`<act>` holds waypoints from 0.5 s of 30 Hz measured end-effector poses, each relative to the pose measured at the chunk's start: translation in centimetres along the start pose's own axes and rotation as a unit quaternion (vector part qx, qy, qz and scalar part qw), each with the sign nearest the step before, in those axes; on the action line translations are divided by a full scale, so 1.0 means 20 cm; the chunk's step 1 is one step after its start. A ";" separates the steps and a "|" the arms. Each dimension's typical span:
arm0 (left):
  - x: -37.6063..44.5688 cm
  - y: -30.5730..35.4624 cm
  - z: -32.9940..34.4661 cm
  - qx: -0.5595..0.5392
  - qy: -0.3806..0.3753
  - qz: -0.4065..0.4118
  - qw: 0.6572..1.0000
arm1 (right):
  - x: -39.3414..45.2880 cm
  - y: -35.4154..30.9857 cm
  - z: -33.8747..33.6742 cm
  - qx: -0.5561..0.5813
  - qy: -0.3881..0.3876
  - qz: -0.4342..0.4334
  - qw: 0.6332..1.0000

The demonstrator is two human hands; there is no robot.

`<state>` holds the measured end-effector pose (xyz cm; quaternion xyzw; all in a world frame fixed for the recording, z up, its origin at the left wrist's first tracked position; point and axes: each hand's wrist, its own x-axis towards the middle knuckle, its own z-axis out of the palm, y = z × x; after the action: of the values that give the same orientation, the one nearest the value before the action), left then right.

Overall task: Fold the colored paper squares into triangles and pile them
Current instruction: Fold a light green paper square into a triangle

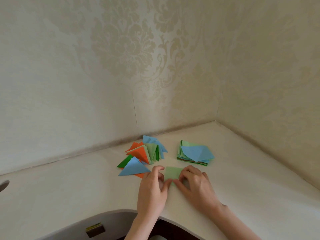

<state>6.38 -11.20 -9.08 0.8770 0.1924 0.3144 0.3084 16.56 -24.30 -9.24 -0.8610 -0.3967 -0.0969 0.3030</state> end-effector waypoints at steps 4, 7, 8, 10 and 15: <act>0.00 -0.01 0.01 0.016 0.008 -0.001 1.000 | 0.00 -0.01 0.01 -0.019 0.006 0.003 1.000; 0.01 -0.01 0.00 0.006 0.004 -0.013 1.000 | 0.01 -0.01 0.01 0.003 -0.016 0.021 1.000; 0.02 0.00 0.00 -0.001 0.001 -0.018 1.000 | 0.01 -0.01 0.00 0.015 -0.019 0.026 0.999; 0.02 0.00 0.00 -0.012 -0.005 -0.026 1.000 | 0.01 -0.02 -0.01 0.043 -0.021 0.039 0.998; 0.03 -0.03 0.00 -0.003 -0.016 -0.020 1.000 | 0.03 0.00 -0.06 0.130 -0.081 0.069 0.986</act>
<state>6.77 -10.46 -9.10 0.8770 0.2041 0.2946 0.3201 17.00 -24.59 -8.10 -0.8445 -0.3692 0.0468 0.3852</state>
